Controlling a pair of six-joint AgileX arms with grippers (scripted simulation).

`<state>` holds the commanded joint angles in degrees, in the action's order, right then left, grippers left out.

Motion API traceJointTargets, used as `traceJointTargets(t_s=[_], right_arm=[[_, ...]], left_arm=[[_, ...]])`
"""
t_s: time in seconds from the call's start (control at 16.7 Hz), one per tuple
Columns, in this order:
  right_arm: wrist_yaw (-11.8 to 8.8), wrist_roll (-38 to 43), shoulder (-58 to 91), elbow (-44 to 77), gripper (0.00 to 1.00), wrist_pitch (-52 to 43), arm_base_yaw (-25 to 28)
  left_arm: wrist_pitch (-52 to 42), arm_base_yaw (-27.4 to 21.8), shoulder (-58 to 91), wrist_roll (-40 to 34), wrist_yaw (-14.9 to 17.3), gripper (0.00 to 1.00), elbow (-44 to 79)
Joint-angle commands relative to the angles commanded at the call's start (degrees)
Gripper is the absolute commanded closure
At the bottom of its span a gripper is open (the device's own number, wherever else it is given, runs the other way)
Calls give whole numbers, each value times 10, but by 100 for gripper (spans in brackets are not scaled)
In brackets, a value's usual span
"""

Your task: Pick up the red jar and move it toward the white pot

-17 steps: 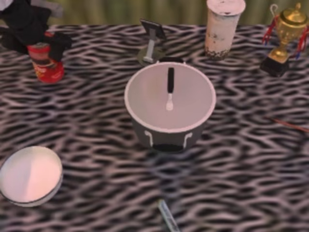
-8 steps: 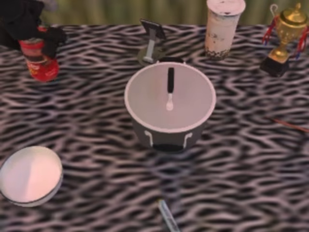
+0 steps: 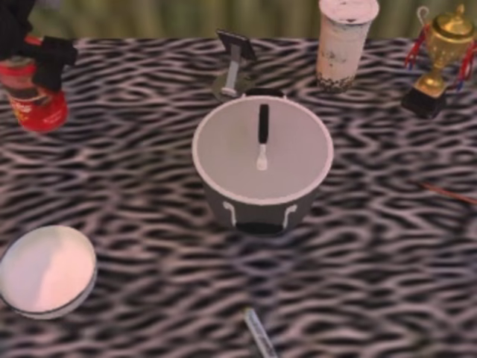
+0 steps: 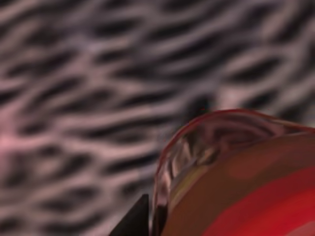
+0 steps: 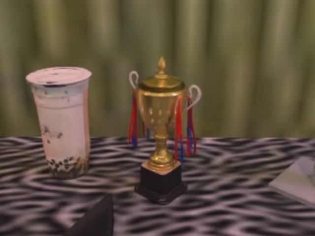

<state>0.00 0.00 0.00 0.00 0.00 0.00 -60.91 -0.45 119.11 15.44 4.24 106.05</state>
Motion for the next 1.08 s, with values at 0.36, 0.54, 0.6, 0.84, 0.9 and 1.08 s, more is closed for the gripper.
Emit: traceJointTargets(t_s=[0.36,0.54,0.6,0.84,0.9,1.08], right_arm=[[0,0,0,0,0,0,0],[0,0,0,0,0,0,0],[0,0,0,0,0,0,0],[0,0,0,0,0,0,0],[0,0,0,0,0,0,0],[0,0,0,0,0,0,0]], left_arm=[[6,-9,-5,-7,-3,100,-9],[35,-42,-21,-65,-21,100,-53],[49,-58,-28,-96,-29,100,-74],[112,-129,-63,-244,-68,100,-173],[127,-145,-71,-273,-76,100,-196],[158,-179,-89,-324,-94,100,-242]])
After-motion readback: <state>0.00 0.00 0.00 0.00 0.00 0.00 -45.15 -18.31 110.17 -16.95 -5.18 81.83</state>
